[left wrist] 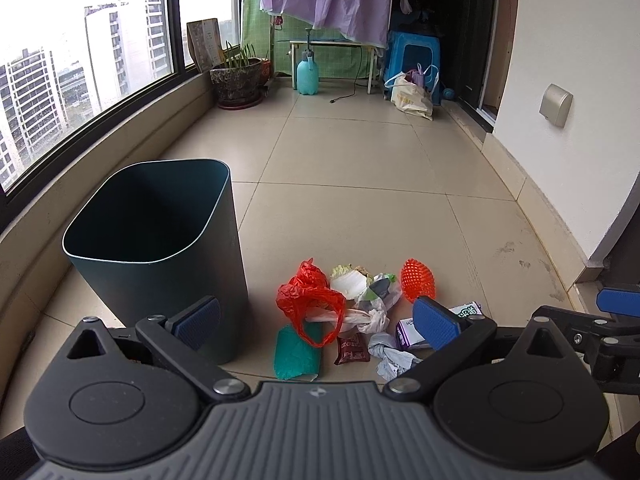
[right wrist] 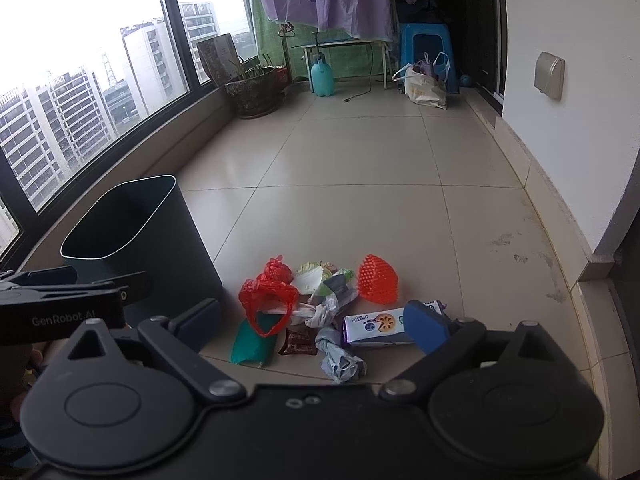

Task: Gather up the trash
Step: 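Move both tools toward the trash pile beside the teal bin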

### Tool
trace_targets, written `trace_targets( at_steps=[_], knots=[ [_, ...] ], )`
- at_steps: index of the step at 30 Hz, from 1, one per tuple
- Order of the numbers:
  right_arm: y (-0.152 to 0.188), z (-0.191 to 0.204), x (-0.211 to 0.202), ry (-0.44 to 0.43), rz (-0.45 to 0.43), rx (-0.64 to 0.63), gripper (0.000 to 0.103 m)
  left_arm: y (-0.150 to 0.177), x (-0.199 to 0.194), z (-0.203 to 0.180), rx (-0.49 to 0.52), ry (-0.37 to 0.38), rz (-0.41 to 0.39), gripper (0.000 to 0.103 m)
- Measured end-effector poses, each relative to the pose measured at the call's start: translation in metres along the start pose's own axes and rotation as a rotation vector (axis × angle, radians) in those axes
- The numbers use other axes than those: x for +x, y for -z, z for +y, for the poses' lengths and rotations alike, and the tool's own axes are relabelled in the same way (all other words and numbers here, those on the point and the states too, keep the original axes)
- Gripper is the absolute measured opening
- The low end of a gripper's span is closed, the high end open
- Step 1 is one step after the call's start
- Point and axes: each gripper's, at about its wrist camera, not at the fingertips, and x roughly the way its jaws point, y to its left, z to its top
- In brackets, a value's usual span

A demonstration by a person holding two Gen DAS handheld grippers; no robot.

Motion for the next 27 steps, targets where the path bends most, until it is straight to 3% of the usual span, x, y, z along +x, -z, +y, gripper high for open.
trace_targets(
  at_steps=[16, 21, 27],
  knots=[
    [0.002, 0.001, 0.0, 0.006, -0.005, -0.009, 0.094, 0.005, 0.0, 0.0, -0.006, -0.013, 0.026, 0.103],
    [0.003, 0.001, 0.0, 0.003, -0.004, -0.008, 0.094, 0.006, 0.006, 0.008, -0.049, 0.053, 0.054, 0.103],
    [0.003, 0.001, 0.0, 0.004, -0.005, -0.01, 0.094, 0.007, 0.008, 0.013, -0.067, 0.058, 0.057, 0.103]
  ],
)
